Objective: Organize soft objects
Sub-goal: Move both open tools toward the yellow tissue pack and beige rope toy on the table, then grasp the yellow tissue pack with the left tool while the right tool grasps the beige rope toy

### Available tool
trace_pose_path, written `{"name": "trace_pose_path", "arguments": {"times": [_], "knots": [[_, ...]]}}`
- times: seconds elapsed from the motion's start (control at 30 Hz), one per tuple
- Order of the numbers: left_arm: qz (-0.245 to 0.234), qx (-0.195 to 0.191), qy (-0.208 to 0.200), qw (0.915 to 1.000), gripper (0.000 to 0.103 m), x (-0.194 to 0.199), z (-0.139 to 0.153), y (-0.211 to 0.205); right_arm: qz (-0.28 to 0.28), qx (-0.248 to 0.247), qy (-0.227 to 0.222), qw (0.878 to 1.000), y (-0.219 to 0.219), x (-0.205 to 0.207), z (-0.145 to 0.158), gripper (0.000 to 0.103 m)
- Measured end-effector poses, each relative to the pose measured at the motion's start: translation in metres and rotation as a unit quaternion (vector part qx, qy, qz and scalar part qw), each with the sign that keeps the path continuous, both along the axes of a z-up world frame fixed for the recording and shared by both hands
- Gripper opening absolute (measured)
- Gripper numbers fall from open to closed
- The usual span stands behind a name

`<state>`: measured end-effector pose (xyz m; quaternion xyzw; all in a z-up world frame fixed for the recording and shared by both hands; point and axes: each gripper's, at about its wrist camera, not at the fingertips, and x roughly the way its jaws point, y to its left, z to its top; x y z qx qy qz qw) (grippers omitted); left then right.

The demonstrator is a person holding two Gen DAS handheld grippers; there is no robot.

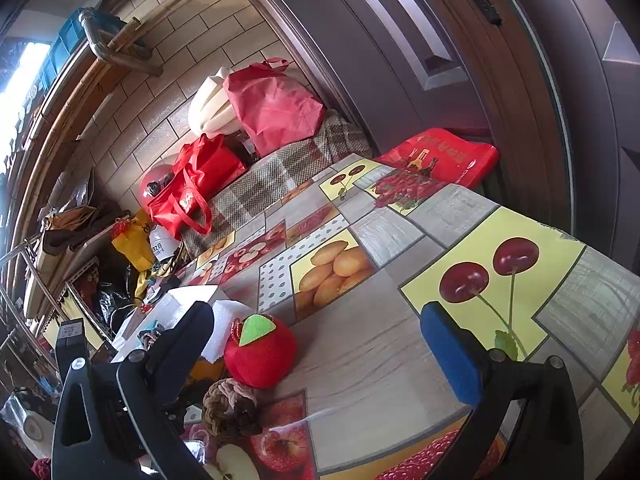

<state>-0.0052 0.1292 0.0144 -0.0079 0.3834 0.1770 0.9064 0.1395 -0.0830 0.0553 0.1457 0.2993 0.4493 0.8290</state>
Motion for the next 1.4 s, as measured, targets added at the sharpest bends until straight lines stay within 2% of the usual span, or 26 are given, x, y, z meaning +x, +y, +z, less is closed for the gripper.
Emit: {"name": "trace_pose_path", "arguments": {"times": [0.2,0.3,0.37,0.47,0.53,0.6,0.67,0.7,0.73,0.8,0.9,0.97,1.1,1.23,1.4], "knots": [[0.009,-0.004,-0.051,0.9986,0.025,-0.024,0.013,-0.006,0.010,-0.009,-0.024,1.000,0.004,-0.007,0.005,0.103],[0.018,0.013,-0.079,0.9966,0.025,-0.047,0.020,-0.013,0.067,-0.070,-0.063,0.993,0.028,-0.025,0.011,0.103],[0.021,0.025,-0.097,0.9947,0.025,-0.062,0.024,-0.018,0.118,-0.113,-0.098,0.982,0.047,-0.045,0.012,0.103],[0.026,0.037,-0.119,0.9918,0.025,-0.078,0.029,-0.021,0.184,-0.186,-0.136,0.955,0.078,-0.074,0.004,0.103],[0.031,0.042,-0.132,0.9899,0.025,-0.084,0.031,-0.022,0.203,-0.244,-0.145,0.937,0.098,-0.084,-0.008,0.103],[0.035,0.041,-0.137,0.9890,0.026,-0.086,0.032,-0.020,0.212,-0.273,-0.133,0.929,0.114,-0.083,-0.017,0.103],[0.038,0.038,-0.142,0.9884,0.026,-0.088,0.032,-0.018,0.217,-0.292,-0.112,0.925,0.122,-0.077,-0.026,0.089],[0.040,0.038,-0.146,0.9878,0.026,-0.090,0.033,-0.017,0.223,-0.300,-0.104,0.922,0.125,-0.075,-0.030,0.063],[0.041,0.039,-0.151,0.9869,0.026,-0.092,0.033,-0.018,0.216,-0.300,-0.109,0.923,0.124,-0.076,-0.030,0.050],[0.044,0.044,-0.161,0.9850,0.026,-0.097,0.035,-0.019,0.226,-0.280,-0.120,0.925,0.116,-0.081,-0.025,0.036],[0.050,0.052,-0.179,0.9812,0.026,-0.105,0.038,-0.019,0.211,-0.218,-0.163,0.939,0.091,-0.093,-0.006,0.035],[0.060,0.053,-0.185,0.9796,0.026,-0.107,0.038,-0.019,0.179,-0.169,-0.190,0.950,0.074,-0.099,0.006,0.035],[0.072,0.059,-0.204,0.9746,0.026,-0.115,0.041,-0.018,0.120,-0.100,-0.202,0.967,0.060,-0.096,0.022,0.035],[0.087,0.058,-0.212,0.9717,0.026,-0.120,0.041,-0.016,0.088,-0.070,-0.210,0.971,0.058,-0.099,0.029,0.036],[0.094,0.062,-0.212,0.9708,0.026,-0.124,0.042,-0.015,0.081,-0.065,-0.224,0.969,0.060,-0.107,0.031,0.036]]}}
